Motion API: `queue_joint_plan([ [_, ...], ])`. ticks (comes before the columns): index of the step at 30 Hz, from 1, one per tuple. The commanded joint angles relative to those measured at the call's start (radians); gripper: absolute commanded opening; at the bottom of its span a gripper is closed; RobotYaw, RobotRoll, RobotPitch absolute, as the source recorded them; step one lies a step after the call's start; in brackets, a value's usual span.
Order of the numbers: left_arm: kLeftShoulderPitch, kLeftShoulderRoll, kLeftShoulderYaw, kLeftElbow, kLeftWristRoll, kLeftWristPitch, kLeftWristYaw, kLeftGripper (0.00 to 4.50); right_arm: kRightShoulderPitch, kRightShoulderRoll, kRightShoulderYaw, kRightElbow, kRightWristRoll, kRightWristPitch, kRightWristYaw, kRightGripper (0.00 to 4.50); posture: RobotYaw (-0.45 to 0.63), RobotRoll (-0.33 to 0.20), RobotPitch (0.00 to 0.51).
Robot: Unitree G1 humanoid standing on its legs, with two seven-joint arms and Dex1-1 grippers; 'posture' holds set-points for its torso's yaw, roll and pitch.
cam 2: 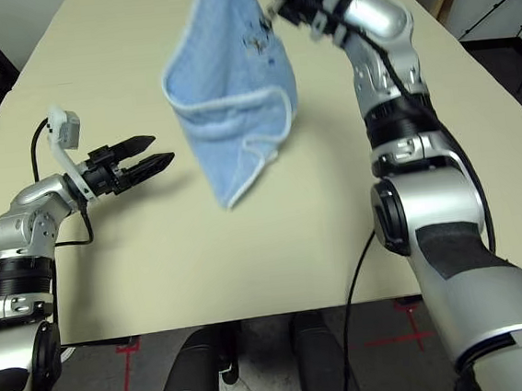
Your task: Fold the towel and set it aside.
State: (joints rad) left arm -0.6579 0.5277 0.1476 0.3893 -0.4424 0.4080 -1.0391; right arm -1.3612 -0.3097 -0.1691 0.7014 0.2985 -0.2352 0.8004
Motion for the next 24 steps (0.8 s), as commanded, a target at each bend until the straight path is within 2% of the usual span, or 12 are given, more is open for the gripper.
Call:
queue_joint_plan([
  [1, -0.020, -0.028, 0.013, -0.020, -0.015, 0.005, 0.047, 4.50, 0.043, -0.023, 0.078, 0.009, -0.094, 0.056, -0.024, 0.05, -0.02, 0.000, 0.165],
  [8, -0.056, -0.093, 0.047, -0.182, -0.087, 0.161, 0.215, 4.50, 0.073, -0.011, 0.122, 0.009, -0.137, 0.096, -0.049, 0.05, 0.00, 0.000, 0.157],
  [11, -0.056, -0.113, 0.051, -0.236, -0.097, 0.185, 0.274, 4.50, 0.072, -0.007, 0.127, 0.023, -0.146, 0.098, -0.055, 0.05, 0.00, 0.000, 0.155],
  [15, -0.057, -0.153, 0.034, -0.276, -0.073, 0.210, 0.378, 4.50, 0.082, 0.000, 0.130, 0.024, -0.148, 0.110, -0.056, 0.05, 0.01, 0.000, 0.156],
  [24, -0.158, -0.279, -0.023, -0.289, -0.015, 0.217, 0.585, 4.50, 0.077, -0.001, 0.126, 0.020, -0.154, 0.130, -0.069, 0.05, 0.01, 0.000, 0.160],
])
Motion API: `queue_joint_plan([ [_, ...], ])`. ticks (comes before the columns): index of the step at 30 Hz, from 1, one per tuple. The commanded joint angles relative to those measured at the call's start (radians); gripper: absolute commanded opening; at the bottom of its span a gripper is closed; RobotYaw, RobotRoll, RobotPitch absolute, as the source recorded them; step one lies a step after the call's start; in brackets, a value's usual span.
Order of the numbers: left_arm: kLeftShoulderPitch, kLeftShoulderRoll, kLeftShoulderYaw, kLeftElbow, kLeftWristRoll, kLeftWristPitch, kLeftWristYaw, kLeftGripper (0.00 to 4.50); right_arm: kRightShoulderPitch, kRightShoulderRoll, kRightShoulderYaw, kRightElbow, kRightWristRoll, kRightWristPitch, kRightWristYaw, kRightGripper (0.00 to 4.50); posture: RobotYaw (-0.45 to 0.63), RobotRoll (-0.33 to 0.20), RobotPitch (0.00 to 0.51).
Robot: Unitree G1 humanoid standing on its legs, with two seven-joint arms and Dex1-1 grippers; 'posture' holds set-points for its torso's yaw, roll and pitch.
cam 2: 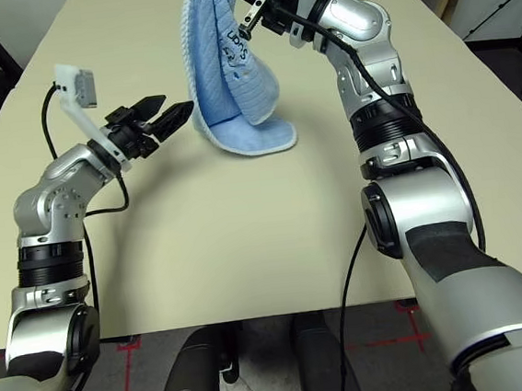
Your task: Fold the towel and set it aside.
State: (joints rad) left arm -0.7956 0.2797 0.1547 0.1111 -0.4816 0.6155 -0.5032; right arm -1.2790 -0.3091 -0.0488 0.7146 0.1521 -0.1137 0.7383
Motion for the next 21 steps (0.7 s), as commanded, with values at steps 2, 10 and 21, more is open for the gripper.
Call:
queue_joint_plan([
  [2, -0.037, -0.063, -0.033, 0.006, 0.032, -0.003, 0.083, 4.50, -0.010, -0.001, 0.003, 0.005, -0.004, 0.013, -0.010, 0.05, 0.00, 0.000, 0.164],
  [10, -0.075, -0.055, -0.082, 0.178, 0.180, 0.011, 0.237, 4.50, -0.029, -0.008, -0.014, 0.004, 0.005, 0.021, -0.037, 0.05, -0.01, 0.000, 0.168],
  [21, -0.019, 0.104, -0.076, 0.267, 0.279, -0.074, 0.203, 4.50, -0.072, -0.085, -0.040, 0.066, 0.005, -0.007, -0.052, 0.05, -0.02, 0.000, 0.174],
])
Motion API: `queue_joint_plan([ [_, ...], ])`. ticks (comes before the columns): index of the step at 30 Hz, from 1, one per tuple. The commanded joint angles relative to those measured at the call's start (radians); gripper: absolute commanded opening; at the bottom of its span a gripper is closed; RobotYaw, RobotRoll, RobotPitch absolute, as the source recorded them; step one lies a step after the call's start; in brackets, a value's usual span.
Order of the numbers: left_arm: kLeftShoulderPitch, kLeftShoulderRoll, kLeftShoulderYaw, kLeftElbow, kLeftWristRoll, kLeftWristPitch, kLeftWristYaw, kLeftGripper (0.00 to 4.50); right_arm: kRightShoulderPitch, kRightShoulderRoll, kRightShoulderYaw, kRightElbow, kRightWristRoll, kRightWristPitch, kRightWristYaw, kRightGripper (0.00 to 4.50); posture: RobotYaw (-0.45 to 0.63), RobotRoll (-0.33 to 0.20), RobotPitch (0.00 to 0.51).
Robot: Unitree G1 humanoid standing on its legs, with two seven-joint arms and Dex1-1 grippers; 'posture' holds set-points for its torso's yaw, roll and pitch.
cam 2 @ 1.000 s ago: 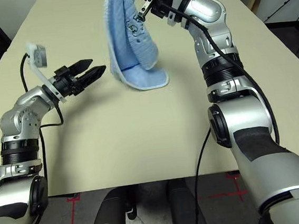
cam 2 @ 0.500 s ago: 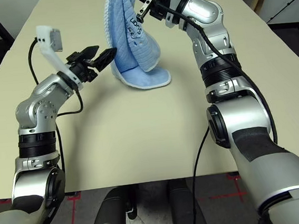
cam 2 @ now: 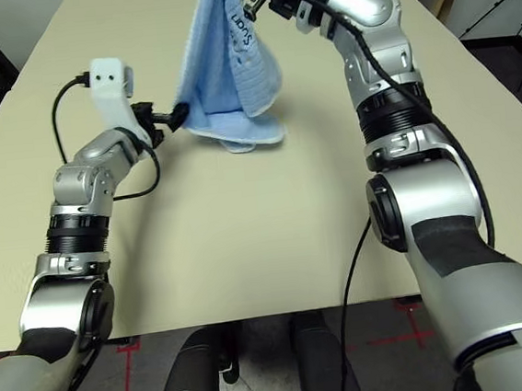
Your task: Fold the towel and set it aside.
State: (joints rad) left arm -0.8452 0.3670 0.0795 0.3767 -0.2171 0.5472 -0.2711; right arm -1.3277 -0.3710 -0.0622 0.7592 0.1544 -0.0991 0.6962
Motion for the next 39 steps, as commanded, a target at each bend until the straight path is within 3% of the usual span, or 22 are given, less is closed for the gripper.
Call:
queue_joint_plan([
  [1, 0.034, 0.023, -0.005, 0.001, 0.016, -0.010, -0.042, 4.50, -0.026, -0.027, -0.027, 0.028, 0.003, -0.024, -0.011, 0.05, -0.02, 0.000, 0.174],
  [17, 0.080, 0.096, -0.034, 0.056, 0.049, -0.098, -0.213, 4.50, -0.097, -0.060, -0.044, 0.139, -0.004, -0.093, -0.006, 0.05, -0.04, 0.000, 0.171],
  [21, 0.118, 0.139, -0.053, -0.019, -0.009, -0.031, -0.374, 4.50, -0.097, -0.062, -0.042, 0.150, -0.004, -0.102, -0.004, 0.05, -0.04, 0.000, 0.172],
  [28, 0.150, 0.174, -0.042, -0.090, -0.061, 0.089, -0.470, 4.50, -0.095, -0.065, -0.042, 0.152, -0.003, -0.104, -0.003, 0.05, -0.03, 0.000, 0.168],
  [35, 0.127, 0.134, -0.056, -0.082, -0.065, 0.092, -0.474, 4.50, -0.123, -0.078, -0.043, 0.177, -0.006, -0.114, -0.004, 0.05, -0.03, 0.000, 0.162],
  [39, 0.085, 0.104, -0.080, -0.008, -0.020, 0.042, -0.452, 4.50, -0.148, -0.069, -0.046, 0.189, 0.005, -0.130, 0.010, 0.05, -0.03, 0.000, 0.158],
])
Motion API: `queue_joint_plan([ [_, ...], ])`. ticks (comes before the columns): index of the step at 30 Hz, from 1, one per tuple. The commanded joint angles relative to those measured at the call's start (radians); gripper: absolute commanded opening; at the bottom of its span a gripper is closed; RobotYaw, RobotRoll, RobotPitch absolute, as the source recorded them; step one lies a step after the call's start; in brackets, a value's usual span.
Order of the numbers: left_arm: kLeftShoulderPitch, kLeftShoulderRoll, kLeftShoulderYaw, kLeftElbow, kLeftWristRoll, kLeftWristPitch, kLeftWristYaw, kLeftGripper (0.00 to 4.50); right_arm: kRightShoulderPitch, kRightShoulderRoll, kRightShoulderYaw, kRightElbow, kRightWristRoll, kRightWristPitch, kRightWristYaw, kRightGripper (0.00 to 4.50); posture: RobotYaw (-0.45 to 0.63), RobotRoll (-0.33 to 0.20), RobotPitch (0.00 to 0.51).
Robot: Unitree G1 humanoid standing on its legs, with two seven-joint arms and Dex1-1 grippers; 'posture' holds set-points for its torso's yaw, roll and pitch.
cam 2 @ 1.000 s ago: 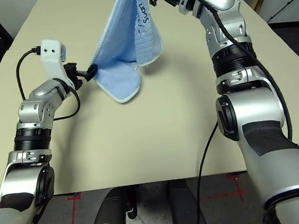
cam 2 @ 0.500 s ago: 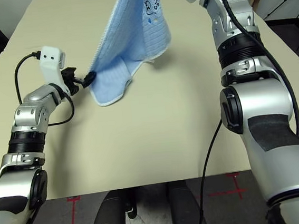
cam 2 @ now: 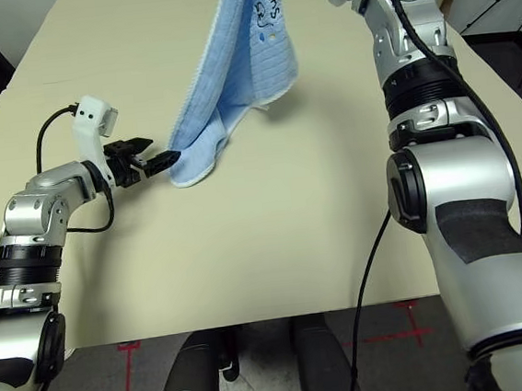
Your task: Fold the towel and set it aside.
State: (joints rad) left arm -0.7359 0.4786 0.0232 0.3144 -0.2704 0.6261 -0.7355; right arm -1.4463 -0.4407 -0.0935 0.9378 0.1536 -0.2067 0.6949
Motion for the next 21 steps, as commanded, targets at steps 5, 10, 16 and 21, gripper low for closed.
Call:
queue_joint_plan([
  [5, -0.043, -0.007, -0.046, 0.121, 0.057, -0.068, -0.008, 4.50, -0.078, 0.005, -0.028, 0.033, 0.011, -0.054, -0.002, 0.05, -0.04, 0.000, 0.155],
  [10, -0.023, 0.035, -0.059, 0.105, 0.044, -0.024, -0.075, 4.50, -0.094, 0.007, -0.025, 0.054, 0.002, -0.068, -0.006, 0.05, -0.04, 0.000, 0.156],
  [16, 0.010, 0.082, -0.047, 0.045, 0.011, 0.052, -0.135, 4.50, -0.091, 0.014, -0.024, 0.061, 0.003, -0.072, -0.007, 0.05, -0.03, 0.000, 0.160],
  [21, 0.016, 0.094, -0.043, 0.026, -0.009, 0.089, -0.167, 4.50, -0.088, 0.018, -0.025, 0.057, 0.004, -0.072, -0.006, 0.05, -0.03, 0.000, 0.161],
])
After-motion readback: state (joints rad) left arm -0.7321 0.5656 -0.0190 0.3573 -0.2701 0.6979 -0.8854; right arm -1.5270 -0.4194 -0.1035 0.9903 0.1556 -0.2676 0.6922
